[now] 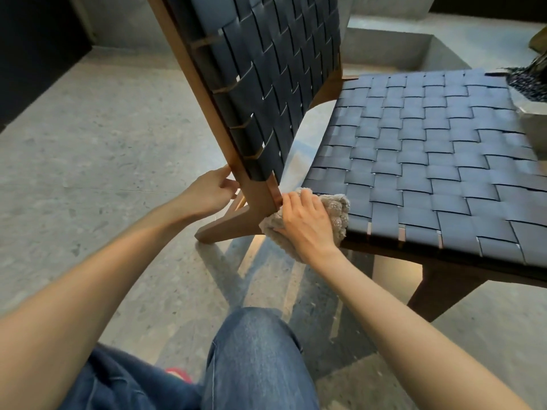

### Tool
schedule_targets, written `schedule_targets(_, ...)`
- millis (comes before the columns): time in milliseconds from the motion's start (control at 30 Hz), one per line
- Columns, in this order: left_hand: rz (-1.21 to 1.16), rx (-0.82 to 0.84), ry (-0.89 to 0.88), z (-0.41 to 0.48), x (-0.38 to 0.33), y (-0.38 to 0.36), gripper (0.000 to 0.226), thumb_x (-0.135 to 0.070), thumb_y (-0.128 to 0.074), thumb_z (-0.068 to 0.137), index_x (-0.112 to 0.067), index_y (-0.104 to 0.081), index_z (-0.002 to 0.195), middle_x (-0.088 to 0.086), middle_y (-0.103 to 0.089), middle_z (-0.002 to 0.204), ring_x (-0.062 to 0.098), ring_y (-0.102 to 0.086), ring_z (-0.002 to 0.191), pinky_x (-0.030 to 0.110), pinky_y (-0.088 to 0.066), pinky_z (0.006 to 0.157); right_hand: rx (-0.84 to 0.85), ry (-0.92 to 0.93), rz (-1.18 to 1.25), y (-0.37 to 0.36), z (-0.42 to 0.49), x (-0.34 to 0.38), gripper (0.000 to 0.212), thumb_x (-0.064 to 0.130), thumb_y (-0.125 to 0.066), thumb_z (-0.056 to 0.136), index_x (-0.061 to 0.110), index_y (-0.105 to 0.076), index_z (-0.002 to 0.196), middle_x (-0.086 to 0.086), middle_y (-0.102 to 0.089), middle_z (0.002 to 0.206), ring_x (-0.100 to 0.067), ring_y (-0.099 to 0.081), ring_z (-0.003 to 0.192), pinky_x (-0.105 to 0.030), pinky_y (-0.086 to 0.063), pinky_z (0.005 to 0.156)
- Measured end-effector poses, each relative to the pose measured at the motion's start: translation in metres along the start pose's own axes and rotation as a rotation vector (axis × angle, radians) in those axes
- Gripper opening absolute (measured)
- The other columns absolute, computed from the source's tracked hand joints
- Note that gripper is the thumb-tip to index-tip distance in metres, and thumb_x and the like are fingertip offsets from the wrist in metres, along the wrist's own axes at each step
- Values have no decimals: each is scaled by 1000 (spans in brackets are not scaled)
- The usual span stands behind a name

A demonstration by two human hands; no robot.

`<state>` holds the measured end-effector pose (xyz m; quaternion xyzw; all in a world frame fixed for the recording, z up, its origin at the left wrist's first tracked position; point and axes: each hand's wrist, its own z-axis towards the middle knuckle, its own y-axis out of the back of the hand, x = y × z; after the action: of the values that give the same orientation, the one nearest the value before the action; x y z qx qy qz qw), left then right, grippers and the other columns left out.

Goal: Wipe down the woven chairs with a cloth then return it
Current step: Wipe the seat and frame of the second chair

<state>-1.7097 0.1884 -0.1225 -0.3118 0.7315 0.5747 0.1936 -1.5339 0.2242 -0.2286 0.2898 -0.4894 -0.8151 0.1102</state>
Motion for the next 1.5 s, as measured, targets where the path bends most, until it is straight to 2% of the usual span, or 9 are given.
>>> schedule_targets(167, 30, -38, 51, 2, -11, -4, 44, -31, -39, 101, -13, -35, 141, 10, -55, 133, 26, -56, 114, 34, -44, 96, -30, 88, -4, 10, -17, -24, 32, 31, -61, 82, 9, -66, 104, -4, -65, 92, -25, -59, 89, -33, -46, 73)
schedule_targets(400, -63, -150, 44, 0, -18, -21, 43, -34, -47, 97, -14, -32, 132, -3, -49, 83, 14, -53, 73, 25, -41, 56, -131, 51, -27, 25, -66, -79, 65, 25, -87, 60, 8, -66, 120, -6, -67, 111, -29, -51, 95, -36, -45, 70)
schedule_targets(567, -83, -66, 62, -7, -14, -9, 59, -7, -48, 94, -20, -23, 145, 7, -48, 140, 30, -50, 122, 35, -48, 89, -128, -22, 112, 37, -85, -103, 64, 13, -89, 59, 6, -66, 118, -7, -68, 110, -29, -44, 91, -40, -53, 66)
schedule_targets(733, -31, 112, 0, -9, -5, 11, 83, 20, -35, 84, -22, -8, 150, 8, -35, 151, 27, -38, 136, 33, -37, 102, -237, -123, 600, 53, -56, -62, 64, 35, -66, 79, 5, -53, 134, -8, -58, 131, -23, -41, 102, -34, -44, 88)
schedule_targets(933, -50, 146, -8, -5, 7, 21, 81, 18, -36, 85, -20, -10, 151, 7, -38, 148, 26, -37, 136, 32, -33, 106, -268, -368, 902, 40, 10, 36, 94, 21, -77, 79, 8, -16, 150, -4, -20, 152, -23, -24, 136, -34, -23, 113)
schedule_targets(1067, -74, 132, 10, -3, 16, 20, 86, 21, -32, 83, -27, -10, 150, 5, -40, 148, 22, -44, 129, 21, -43, 88, -305, -527, 789, 19, 28, 62, 88, 1, -72, 80, 1, -15, 147, -20, -28, 153, -24, -26, 141, -29, -18, 118)
schedule_targets(1167, -61, 185, 12, -4, 18, 25, 85, 15, -35, 87, -35, -5, 149, 2, -41, 147, 20, -45, 127, 9, -42, 63, -266, -483, 625, 11, 11, 55, 86, -15, -72, 72, -7, -24, 142, -24, -44, 143, -29, -47, 130, -31, -29, 111)
schedule_targets(1267, -42, 245, 5, -12, 14, 24, 78, -6, -49, 95, -34, -1, 149, 2, -40, 148, 22, -44, 130, 19, -45, 86, -115, -385, 578, 12, -5, 39, 97, -14, -81, 60, -8, -30, 143, -21, -54, 135, -28, -60, 116, -30, -41, 102)
schedule_targets(1500, 77, 231, -67, -21, 16, 9, 71, -37, -75, 78, -29, -38, 139, 0, -57, 122, 11, -56, 92, 17, -44, 76, 19, -242, 1037, 55, -20, 12, 81, 3, -59, 89, 17, -10, 152, -7, -31, 143, -18, -26, 119, -32, -25, 104)
